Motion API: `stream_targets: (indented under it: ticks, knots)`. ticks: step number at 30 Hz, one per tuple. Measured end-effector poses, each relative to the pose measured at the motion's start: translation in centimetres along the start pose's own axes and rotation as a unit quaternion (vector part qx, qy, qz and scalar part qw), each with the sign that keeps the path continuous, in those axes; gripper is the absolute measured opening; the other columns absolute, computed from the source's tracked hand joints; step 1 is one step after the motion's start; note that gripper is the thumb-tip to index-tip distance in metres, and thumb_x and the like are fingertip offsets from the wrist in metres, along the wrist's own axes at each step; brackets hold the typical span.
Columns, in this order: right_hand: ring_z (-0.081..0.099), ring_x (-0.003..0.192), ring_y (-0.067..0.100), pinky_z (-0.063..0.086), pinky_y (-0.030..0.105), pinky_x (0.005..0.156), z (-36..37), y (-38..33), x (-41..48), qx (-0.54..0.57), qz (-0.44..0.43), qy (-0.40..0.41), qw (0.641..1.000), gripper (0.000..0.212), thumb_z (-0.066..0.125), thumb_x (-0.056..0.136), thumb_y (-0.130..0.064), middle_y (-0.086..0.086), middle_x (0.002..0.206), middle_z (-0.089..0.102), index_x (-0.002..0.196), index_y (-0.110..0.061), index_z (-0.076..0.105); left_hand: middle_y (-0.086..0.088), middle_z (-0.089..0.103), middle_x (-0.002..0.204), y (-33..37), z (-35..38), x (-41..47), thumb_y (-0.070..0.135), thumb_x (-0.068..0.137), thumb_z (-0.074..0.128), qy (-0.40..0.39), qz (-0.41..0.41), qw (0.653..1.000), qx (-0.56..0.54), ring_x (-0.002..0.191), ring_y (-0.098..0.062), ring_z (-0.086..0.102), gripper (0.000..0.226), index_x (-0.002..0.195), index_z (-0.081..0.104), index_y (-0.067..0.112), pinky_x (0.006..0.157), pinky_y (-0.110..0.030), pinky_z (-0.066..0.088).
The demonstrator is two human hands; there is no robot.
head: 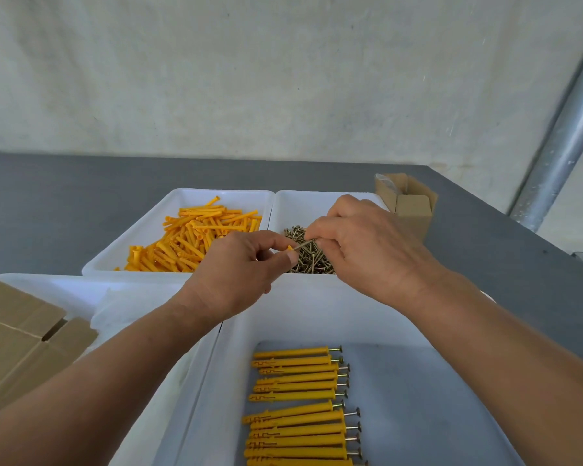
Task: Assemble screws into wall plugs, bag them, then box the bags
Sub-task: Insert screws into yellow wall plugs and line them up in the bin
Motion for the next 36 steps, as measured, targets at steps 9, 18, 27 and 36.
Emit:
stream_targets:
  ticks: [9, 18, 27, 36]
  knots:
    - [0.047, 0.085, 0.016, 0.041, 0.031, 0.071, 0.5, -1.2, 0.3, 0.004, -0.043, -0.044, 0.998, 0.027, 0.040, 0.103, -0.035, -0.009, 0.091, 0.044, 0.121, -0.032, 0.059, 0.011, 0.061, 0.055, 0.1, 0.2, 0.0, 0.036, 0.086, 0.069, -0.009, 0.009, 0.999, 0.045, 0.056, 0.000, 0.062, 0.010, 0.094, 0.069, 0.030, 0.051, -0.009, 0.042]
    - [0.055, 0.090, 0.017, 0.048, 0.034, 0.075, 0.5, -2.3, -0.1, 0.033, -0.100, -0.083, 0.991, 0.023, 0.048, 0.097, -0.025, -0.006, 0.099, 0.057, 0.117, -0.026, 0.059, 0.008, 0.067, 0.067, 0.1, 0.3, 0.1, 0.019, 0.082, 0.072, -0.003, -0.006, 0.999, 0.052, 0.066, -0.004, 0.064, 0.023, 0.097, 0.058, 0.029, 0.051, -0.016, 0.040]
    - [0.062, 0.083, 0.015, 0.044, 0.021, 0.059, -0.1, -1.7, -0.7, 0.027, -0.024, -0.286, 0.958, 0.009, 0.054, 0.094, -0.018, -0.009, 0.086, 0.062, 0.093, -0.023, 0.061, 0.005, 0.067, 0.076, 0.2, -1.0, 0.5, 0.031, 0.079, 0.069, 0.066, -0.042, 0.996, -0.039, 0.075, -0.015, 0.065, 0.010, 0.086, 0.066, 0.025, 0.069, -0.032, 0.053]
    - [0.074, 0.078, 0.020, 0.059, 0.027, 0.069, 2.8, -2.4, -1.8, -0.029, 0.005, -0.484, 0.875, 0.024, 0.051, 0.092, -0.013, 0.009, 0.088, 0.076, 0.107, -0.008, 0.070, -0.010, 0.058, 0.088, -4.0, -2.1, 1.6, 0.058, 0.094, 0.036, 0.076, -0.099, 0.950, 0.286, 0.090, -0.030, 0.054, 0.044, 0.068, 0.049, 0.024, 0.072, -0.036, 0.038]
Point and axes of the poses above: each hand's wrist, its own x-axis towards the middle knuckle, its own z-axis out of the palm, y = z × x, the point moved 1 cm from there along x, towards the middle knuckle
